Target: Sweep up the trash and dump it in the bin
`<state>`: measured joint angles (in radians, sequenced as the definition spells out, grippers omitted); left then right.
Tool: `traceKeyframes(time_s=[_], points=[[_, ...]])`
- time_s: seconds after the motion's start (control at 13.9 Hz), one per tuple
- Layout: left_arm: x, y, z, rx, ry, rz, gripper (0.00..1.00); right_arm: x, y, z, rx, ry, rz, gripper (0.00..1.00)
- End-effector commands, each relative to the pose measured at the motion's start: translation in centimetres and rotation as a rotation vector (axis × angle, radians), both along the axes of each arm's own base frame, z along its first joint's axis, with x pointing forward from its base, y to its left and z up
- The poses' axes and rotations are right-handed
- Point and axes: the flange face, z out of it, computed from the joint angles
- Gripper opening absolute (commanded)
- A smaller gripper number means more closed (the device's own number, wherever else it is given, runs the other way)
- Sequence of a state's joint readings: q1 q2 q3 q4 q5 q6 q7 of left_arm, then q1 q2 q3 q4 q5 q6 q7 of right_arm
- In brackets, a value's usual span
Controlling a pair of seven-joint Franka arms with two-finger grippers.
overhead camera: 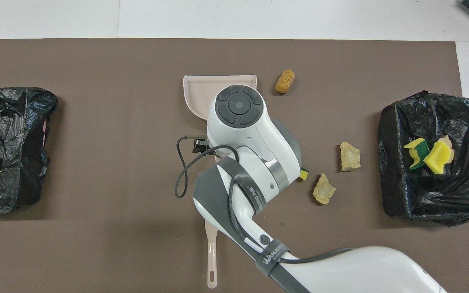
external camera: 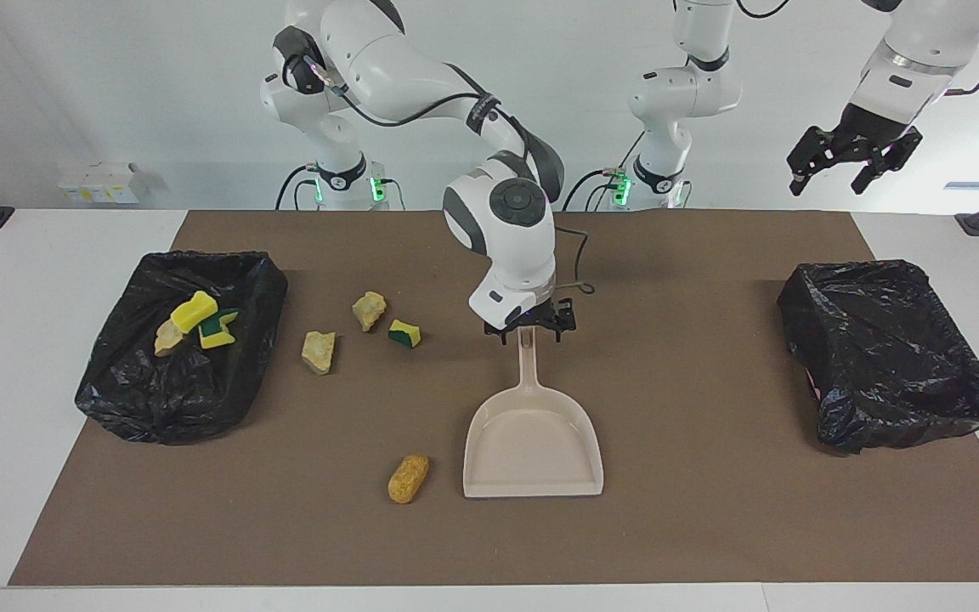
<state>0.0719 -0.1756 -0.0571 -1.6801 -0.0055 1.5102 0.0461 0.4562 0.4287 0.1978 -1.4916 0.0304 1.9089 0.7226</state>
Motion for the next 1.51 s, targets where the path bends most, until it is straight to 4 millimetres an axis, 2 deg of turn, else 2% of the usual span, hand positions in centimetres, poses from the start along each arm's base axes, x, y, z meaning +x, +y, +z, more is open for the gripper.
traceKeyframes(time_s=[0.0, 0.14, 0.43, 0.5, 0.65, 0.72, 0.79, 1.01, 1.15, 1.22, 1.44], points=[[-0.4, 0.2, 0.5, 0.007, 0.007, 0.004, 1.00, -5.7, -1.0, 0.7, -0.020, 0.040, -0.030, 1.00], [-0.3, 0.2, 0.4, 0.007, 0.009, 0.004, 1.00, -9.9, 0.2, 0.0, -0.047, 0.053, -0.005, 1.00], [-0.4, 0.2, 0.5, 0.007, 0.007, 0.004, 1.00, -16.3, 1.9, -0.9, -0.004, 0.056, -0.011, 1.00], [-0.4, 0.2, 0.5, 0.007, 0.007, 0.004, 1.00, -18.0, 1.7, -2.0, -0.022, 0.063, 0.004, 1.00], [-0.4, 0.2, 0.5, 0.007, 0.007, 0.004, 1.00, -21.1, 2.8, -4.8, -0.029, 0.062, 0.052, 1.00], [-0.4, 0.2, 0.5, 0.007, 0.007, 0.004, 1.00, -21.6, 2.9, -6.5, -0.013, 0.041, 0.062, 1.00], [-0.3, 0.2, 0.4, 0.007, 0.009, 0.004, 1.00, -22.7, 3.8, -7.5, 0.002, 0.028, 0.072, 1.00], [-0.4, 0.2, 0.5, 0.007, 0.007, 0.004, 1.00, -23.9, 4.3, -8.9, -0.016, 0.047, 0.093, 0.98], [-0.4, 0.2, 0.5, 0.008, 0.007, 0.003, 1.00, -24.1, 4.3, -9.0, -0.020, 0.049, 0.100, 0.89], [-0.4, 0.2, 0.5, 0.007, 0.007, 0.004, 1.00, -24.1, 4.3, -9.0, -0.019, 0.050, 0.099, 0.79], [-0.4, 0.2, 0.5, 0.007, 0.007, 0.004, 1.00, -24.0, 4.4, -8.8, -0.017, 0.048, 0.100, 0.33]])
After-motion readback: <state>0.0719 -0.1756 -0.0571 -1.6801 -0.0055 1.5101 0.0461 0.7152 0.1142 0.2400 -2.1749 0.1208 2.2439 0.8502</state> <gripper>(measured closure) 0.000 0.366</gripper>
